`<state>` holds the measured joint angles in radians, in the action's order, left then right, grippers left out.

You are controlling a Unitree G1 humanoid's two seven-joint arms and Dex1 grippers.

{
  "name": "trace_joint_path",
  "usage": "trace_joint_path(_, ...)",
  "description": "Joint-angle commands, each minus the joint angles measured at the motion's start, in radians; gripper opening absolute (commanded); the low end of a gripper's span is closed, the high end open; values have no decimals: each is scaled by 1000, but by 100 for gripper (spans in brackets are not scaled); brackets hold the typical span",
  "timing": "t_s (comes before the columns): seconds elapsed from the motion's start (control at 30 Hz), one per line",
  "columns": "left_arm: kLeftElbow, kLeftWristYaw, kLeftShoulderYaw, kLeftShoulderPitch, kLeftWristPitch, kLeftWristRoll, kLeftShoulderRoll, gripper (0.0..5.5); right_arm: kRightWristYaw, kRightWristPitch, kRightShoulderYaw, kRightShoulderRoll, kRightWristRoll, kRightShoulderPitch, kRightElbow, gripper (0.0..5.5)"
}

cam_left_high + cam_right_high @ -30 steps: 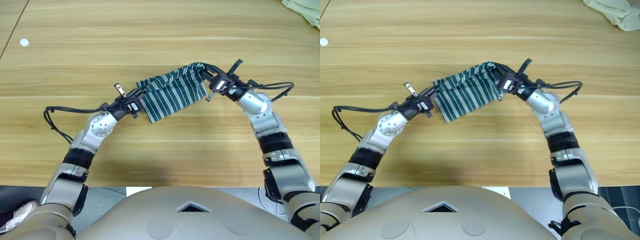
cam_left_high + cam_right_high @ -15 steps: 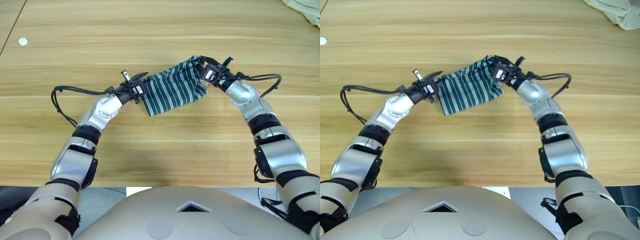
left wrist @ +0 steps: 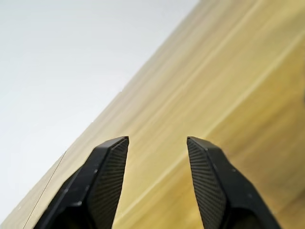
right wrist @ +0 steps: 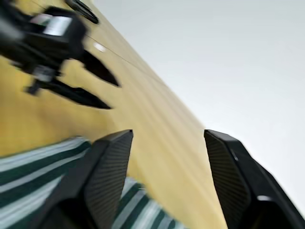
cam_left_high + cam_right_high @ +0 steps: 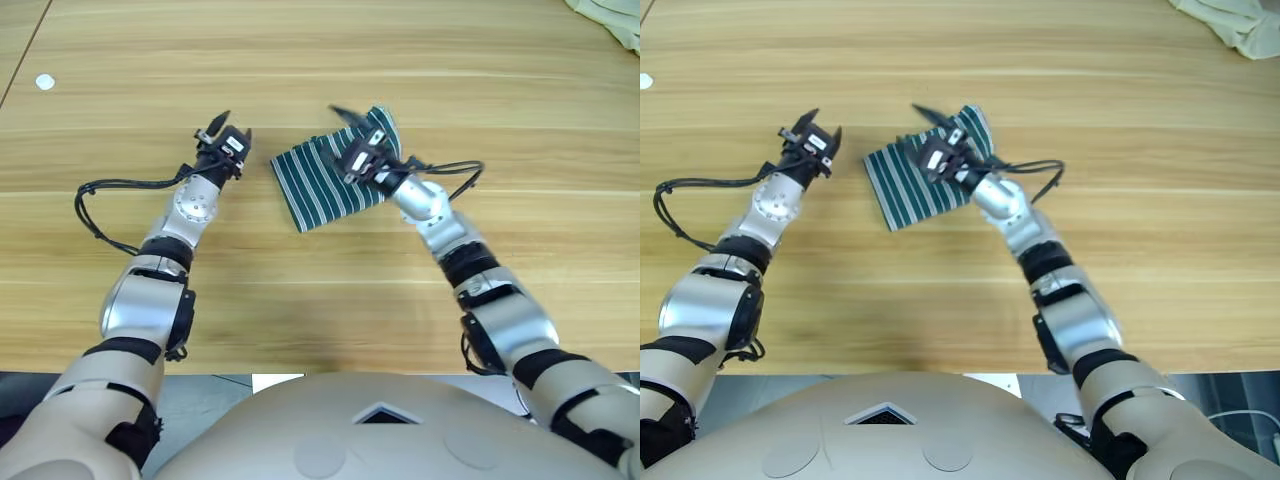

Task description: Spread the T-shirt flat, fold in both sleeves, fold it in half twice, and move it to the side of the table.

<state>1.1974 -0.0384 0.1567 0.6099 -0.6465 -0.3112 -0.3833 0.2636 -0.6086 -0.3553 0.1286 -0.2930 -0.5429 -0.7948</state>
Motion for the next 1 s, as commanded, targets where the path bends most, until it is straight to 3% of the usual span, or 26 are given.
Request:
trace_joint_path(0.03,-35,-33,-91,-39,-55,90,-6,226,34,195,75,-40,54,-108,-326,276)
trace_joint_path(0.23,-131,4,-148,-130,-113,164,12,226,139,389,247,1,195,-164,-504,276)
trace_joint_path(0.33,-170,16,-168,-161,-113,194,29,226,50,529,365,7,287,-181,-540,276)
trace_joint_path(0.47,-179,32,-198,-175,-95,244,82,226,-366,574,688,82,533,-215,-547,276)
trace_joint_path(0.6,-149,27,-225,-154,-63,279,130,226,-717,469,862,180,624,-224,-539,276)
trace_joint_path(0.87,-137,46,-281,-162,-20,339,166,226,-917,391,915,216,603,-203,-534,276)
trace_joint_path(1.0,-142,24,-315,-149,-30,362,181,226,-924,311,863,210,539,-209,-518,276)
